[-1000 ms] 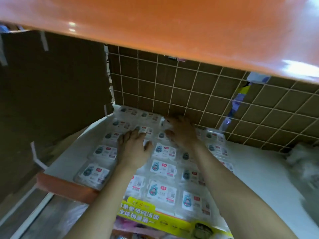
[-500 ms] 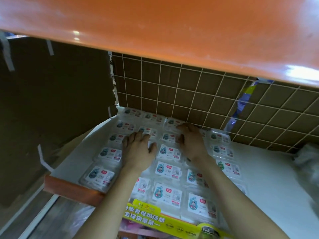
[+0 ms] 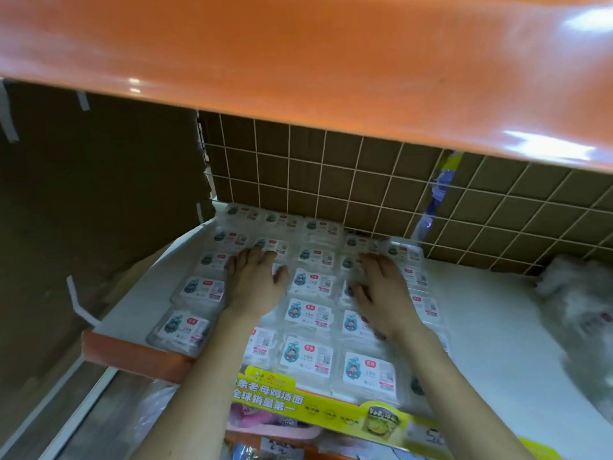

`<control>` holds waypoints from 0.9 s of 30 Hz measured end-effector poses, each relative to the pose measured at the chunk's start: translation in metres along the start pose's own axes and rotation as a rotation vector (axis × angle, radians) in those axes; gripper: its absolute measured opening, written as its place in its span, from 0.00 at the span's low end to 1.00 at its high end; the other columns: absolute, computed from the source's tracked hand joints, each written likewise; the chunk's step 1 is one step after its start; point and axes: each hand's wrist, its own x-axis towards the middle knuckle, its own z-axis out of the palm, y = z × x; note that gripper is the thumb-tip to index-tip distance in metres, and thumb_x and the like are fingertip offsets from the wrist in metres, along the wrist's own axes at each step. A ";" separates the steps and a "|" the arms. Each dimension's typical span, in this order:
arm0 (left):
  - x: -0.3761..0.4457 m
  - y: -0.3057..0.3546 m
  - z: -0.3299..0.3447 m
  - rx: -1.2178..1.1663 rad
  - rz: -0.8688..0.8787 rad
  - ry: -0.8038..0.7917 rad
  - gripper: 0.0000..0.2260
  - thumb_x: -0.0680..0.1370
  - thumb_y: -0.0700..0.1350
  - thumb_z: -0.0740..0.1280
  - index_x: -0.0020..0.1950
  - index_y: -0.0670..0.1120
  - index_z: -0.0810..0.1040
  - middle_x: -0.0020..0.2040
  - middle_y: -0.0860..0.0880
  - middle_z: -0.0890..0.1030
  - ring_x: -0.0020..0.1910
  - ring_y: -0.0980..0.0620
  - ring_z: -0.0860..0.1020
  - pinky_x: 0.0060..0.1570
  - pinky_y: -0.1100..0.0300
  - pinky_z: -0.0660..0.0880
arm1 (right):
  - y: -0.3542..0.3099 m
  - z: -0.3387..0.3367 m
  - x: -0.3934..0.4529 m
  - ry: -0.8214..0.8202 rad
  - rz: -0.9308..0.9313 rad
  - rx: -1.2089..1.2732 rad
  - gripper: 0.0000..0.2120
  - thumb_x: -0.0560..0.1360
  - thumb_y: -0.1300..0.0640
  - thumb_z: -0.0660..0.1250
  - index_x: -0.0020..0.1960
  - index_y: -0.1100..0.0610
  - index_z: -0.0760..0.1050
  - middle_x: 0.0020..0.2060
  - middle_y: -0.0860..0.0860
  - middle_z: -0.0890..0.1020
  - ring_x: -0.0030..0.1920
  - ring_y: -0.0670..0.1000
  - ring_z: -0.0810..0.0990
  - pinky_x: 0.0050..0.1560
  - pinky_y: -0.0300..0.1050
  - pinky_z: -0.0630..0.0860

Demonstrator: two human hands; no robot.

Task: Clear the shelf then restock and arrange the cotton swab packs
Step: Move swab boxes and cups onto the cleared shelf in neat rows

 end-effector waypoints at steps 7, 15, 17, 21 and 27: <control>-0.003 0.020 -0.002 -0.066 -0.050 0.029 0.15 0.77 0.52 0.62 0.63 0.50 0.73 0.65 0.46 0.74 0.67 0.43 0.66 0.68 0.43 0.58 | 0.026 -0.038 -0.067 0.054 0.030 -0.038 0.22 0.71 0.50 0.56 0.58 0.59 0.75 0.57 0.58 0.78 0.59 0.58 0.73 0.57 0.54 0.74; -0.049 0.131 -0.005 -0.273 -0.022 0.146 0.20 0.73 0.54 0.58 0.48 0.43 0.82 0.49 0.39 0.82 0.50 0.37 0.78 0.52 0.47 0.74 | 0.087 -0.101 -0.120 0.105 -0.065 0.028 0.21 0.72 0.53 0.59 0.63 0.57 0.73 0.58 0.55 0.78 0.61 0.57 0.74 0.59 0.53 0.73; -0.068 0.178 -0.005 -0.342 0.030 0.165 0.25 0.70 0.57 0.52 0.44 0.43 0.82 0.44 0.40 0.82 0.46 0.38 0.78 0.46 0.47 0.76 | 0.106 -0.122 -0.135 0.165 -0.065 0.040 0.21 0.69 0.57 0.64 0.62 0.57 0.72 0.58 0.56 0.78 0.61 0.55 0.73 0.60 0.51 0.73; -0.106 0.267 -0.008 -0.415 0.122 0.161 0.23 0.72 0.57 0.52 0.48 0.44 0.81 0.48 0.44 0.81 0.51 0.40 0.77 0.52 0.48 0.73 | 0.147 -0.170 -0.165 0.210 -0.030 0.009 0.21 0.71 0.53 0.59 0.62 0.59 0.74 0.59 0.57 0.77 0.59 0.59 0.75 0.60 0.53 0.73; -0.169 0.354 -0.011 -0.401 0.189 0.156 0.19 0.74 0.56 0.57 0.50 0.46 0.81 0.48 0.49 0.82 0.48 0.44 0.78 0.49 0.50 0.75 | 0.209 -0.227 -0.210 0.238 0.049 0.002 0.24 0.72 0.48 0.55 0.62 0.58 0.74 0.57 0.56 0.78 0.58 0.59 0.76 0.57 0.52 0.73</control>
